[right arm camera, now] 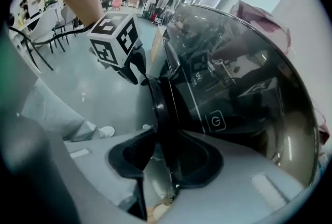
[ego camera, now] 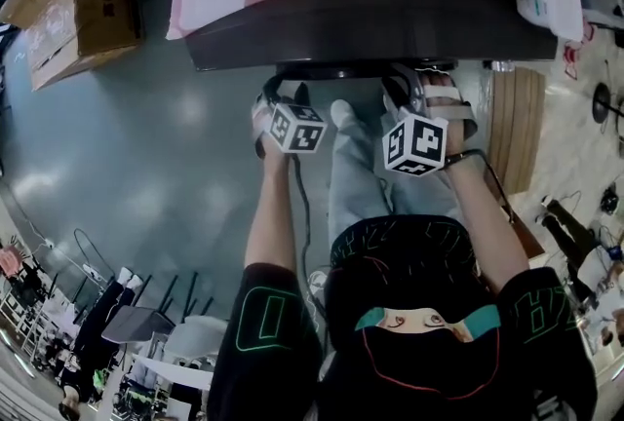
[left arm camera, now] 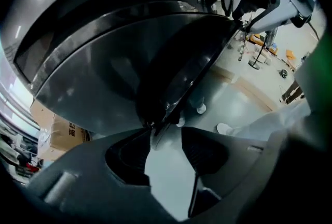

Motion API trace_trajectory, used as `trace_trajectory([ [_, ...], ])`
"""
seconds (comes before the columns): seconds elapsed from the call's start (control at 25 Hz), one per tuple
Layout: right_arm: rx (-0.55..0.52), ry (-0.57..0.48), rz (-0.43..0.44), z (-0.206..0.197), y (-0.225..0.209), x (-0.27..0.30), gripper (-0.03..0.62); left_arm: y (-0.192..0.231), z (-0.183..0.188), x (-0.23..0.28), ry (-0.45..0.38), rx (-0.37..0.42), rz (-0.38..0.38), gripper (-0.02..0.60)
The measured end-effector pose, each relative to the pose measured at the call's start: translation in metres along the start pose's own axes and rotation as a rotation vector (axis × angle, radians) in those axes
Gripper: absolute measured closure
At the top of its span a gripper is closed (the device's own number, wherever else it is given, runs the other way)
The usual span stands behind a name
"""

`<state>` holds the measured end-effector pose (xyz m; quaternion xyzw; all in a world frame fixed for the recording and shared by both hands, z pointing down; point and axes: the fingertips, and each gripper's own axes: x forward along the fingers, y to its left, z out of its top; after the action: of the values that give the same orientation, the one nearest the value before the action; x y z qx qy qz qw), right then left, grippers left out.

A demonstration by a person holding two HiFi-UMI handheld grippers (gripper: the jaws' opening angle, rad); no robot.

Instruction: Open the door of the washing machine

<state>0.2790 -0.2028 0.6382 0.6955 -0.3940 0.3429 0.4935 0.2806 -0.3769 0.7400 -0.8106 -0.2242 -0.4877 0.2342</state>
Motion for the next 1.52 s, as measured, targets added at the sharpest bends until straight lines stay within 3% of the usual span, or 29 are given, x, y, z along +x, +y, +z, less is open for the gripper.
trace_trajectory([
  [0.16, -0.016, 0.027, -0.01, 0.0, 0.001, 0.003, 0.451, -0.002, 0.001, 0.011, -0.007, 0.051, -0.037, 0.397],
  [0.32, -0.042, 0.046, 0.009, 0.0, 0.003, 0.004, 0.456, -0.003, -0.001, 0.008, -0.035, 0.072, -0.024, 0.416],
  [1.04, -0.017, 0.016, 0.027, 0.001, 0.004, 0.004, 0.457, -0.001, -0.003, 0.001, -0.027, -0.059, 0.0, 0.437],
  [1.24, -0.065, 0.016, 0.088, -0.002, 0.025, -0.001, 0.45, -0.023, -0.03, -0.006, 0.011, -0.012, -0.036, 0.446],
  [1.52, -0.152, 0.012, 0.153, -0.01, 0.055, -0.013, 0.439, -0.066, -0.067, -0.025, 0.05, -0.077, -0.026, 0.451],
])
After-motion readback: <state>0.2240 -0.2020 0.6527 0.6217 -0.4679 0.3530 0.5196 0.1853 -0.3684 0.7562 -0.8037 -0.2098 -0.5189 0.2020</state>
